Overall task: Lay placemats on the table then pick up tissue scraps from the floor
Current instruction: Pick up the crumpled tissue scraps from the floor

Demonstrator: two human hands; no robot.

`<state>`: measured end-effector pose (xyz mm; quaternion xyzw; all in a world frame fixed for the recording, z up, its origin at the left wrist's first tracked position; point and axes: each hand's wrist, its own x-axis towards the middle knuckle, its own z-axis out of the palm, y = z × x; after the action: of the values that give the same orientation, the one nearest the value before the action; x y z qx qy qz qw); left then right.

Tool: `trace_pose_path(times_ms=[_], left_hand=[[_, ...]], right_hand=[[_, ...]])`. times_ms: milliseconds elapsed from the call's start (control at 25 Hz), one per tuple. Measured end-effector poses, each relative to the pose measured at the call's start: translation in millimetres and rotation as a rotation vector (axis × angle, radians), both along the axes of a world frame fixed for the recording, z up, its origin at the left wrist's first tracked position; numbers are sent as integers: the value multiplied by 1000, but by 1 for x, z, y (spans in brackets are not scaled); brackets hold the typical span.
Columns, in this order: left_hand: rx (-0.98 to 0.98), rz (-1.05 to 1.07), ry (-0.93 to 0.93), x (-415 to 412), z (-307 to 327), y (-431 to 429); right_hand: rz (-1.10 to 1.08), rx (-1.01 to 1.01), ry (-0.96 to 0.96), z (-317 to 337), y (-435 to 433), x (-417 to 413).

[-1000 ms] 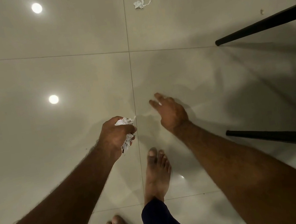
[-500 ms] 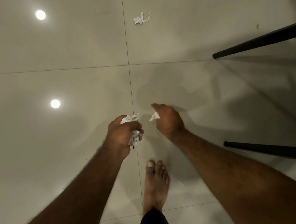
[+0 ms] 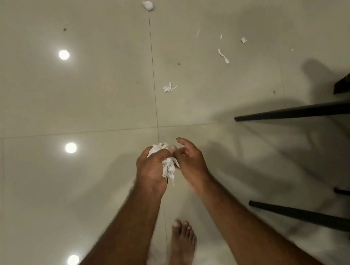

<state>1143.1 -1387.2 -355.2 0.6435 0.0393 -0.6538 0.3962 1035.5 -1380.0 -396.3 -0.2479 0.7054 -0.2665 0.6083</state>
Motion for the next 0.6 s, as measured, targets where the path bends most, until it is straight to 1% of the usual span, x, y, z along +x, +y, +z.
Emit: trace_pose_path(times_ms=[120, 240, 320, 400, 520, 600], left_hand=[[9, -82, -50, 13, 17, -32], [39, -256, -173, 18, 27, -59], [78, -295, -215, 22, 29, -81], [87, -308, -194, 27, 27, -109], [135, -356, -184, 38, 15, -144], [177, -396, -194, 48, 13, -170]], right_hand=[[-90, 9, -138, 27, -27, 15], [-98, 126, -171, 45, -59, 36], [-136, 195, -204, 49, -83, 51], [-178, 203, -183, 49, -110, 64], [-158, 207, -84, 45, -140, 85], [-148, 193, -52, 41, -160, 93]])
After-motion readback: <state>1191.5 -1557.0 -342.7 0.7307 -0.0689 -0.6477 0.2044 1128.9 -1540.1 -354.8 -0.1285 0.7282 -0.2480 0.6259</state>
